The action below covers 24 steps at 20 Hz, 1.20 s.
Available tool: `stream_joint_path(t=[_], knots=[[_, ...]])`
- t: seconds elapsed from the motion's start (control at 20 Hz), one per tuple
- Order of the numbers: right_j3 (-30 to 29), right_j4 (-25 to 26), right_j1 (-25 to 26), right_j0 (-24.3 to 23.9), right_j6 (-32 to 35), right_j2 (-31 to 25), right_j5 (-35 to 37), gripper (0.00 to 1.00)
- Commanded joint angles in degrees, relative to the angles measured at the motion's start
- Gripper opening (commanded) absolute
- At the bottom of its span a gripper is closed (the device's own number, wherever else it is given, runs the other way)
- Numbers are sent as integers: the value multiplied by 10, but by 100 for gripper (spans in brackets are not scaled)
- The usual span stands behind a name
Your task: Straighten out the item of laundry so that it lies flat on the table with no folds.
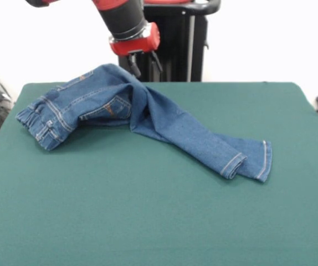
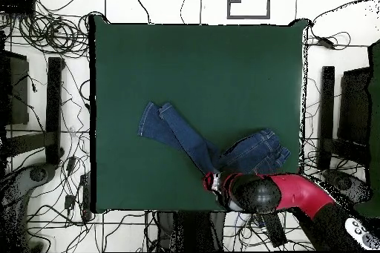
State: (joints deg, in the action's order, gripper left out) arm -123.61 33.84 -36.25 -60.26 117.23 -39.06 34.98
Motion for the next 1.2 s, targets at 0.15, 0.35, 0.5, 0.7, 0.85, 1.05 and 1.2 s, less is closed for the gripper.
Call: stream_joint_path(t=[0.15, 0.35, 0.5, 0.7, 0.85, 1.05, 1.2], knots=[[19, -11, -25, -10, -150, -71, 104, 100], [22, -24, -37, -20, -152, -89, 130, 100], [24, -24, -36, -22, -148, -97, 138, 100], [26, -6, -22, -19, -135, -95, 127, 100], [28, 10, -9, -15, -126, -88, 111, 100], [32, 35, 13, -8, -115, -74, 85, 100], [42, 51, 32, -4, -112, -64, 75, 100]])
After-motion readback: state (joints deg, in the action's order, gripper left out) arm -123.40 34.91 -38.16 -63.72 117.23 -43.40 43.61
